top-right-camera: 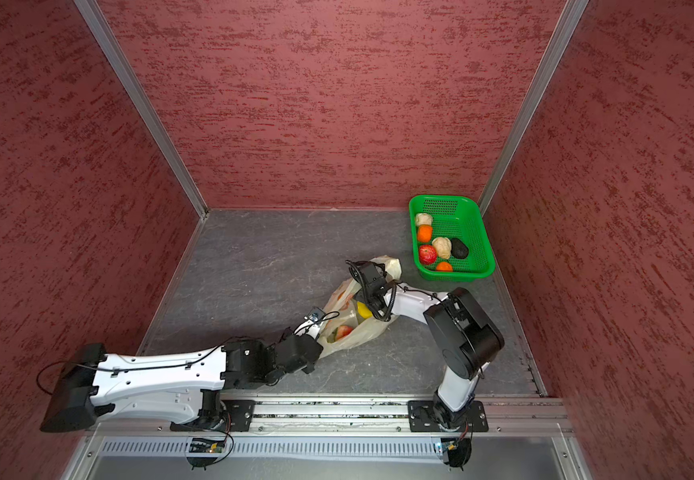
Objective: Untie the knot of the plastic bag and take out the fruit
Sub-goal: 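Close the right gripper on the green elongated fruit inside the bag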
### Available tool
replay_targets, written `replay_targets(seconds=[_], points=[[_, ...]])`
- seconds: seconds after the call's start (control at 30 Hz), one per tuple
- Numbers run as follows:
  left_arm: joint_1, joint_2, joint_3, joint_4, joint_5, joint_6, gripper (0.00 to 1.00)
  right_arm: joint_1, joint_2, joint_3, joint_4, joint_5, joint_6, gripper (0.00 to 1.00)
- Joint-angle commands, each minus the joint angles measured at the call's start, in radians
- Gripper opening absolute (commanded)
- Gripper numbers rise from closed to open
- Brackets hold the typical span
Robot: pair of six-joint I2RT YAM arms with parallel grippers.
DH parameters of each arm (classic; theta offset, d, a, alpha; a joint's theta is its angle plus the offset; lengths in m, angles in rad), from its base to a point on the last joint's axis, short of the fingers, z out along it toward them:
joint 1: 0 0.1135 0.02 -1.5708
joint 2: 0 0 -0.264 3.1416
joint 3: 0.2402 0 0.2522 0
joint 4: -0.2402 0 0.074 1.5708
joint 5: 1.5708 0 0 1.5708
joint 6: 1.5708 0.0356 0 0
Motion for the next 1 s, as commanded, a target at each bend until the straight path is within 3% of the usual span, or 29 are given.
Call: replay_targets(seconds=[0.0, 0.2, 0.37, 0.43, 0.63, 0.97], points=[[-0.004, -0.004, 0.022, 0.034, -0.018, 0.005, 0.0, -0.006, 0.075, 0.006, -0.039, -0.034, -0.004, 0.62], [0.011, -0.015, 0.022, 0.039, -0.03, 0.001, 0.0, -0.006, 0.059, 0.002, -0.022, -0.033, -0.012, 0.44], [0.024, -0.014, 0.021, 0.048, -0.027, 0.009, 0.0, -0.005, 0.021, -0.002, -0.032, -0.037, -0.014, 0.42], [0.027, -0.011, 0.023, 0.054, -0.022, 0.016, 0.0, -0.004, 0.011, -0.003, -0.046, -0.029, -0.013, 0.47], [0.047, -0.001, 0.034, 0.061, -0.014, 0.027, 0.0, -0.001, -0.011, -0.002, -0.007, -0.064, -0.027, 0.36], [0.195, -0.029, 0.063, 0.078, 0.008, 0.019, 0.0, 0.03, -0.153, -0.013, -0.016, -0.103, -0.091, 0.33]])
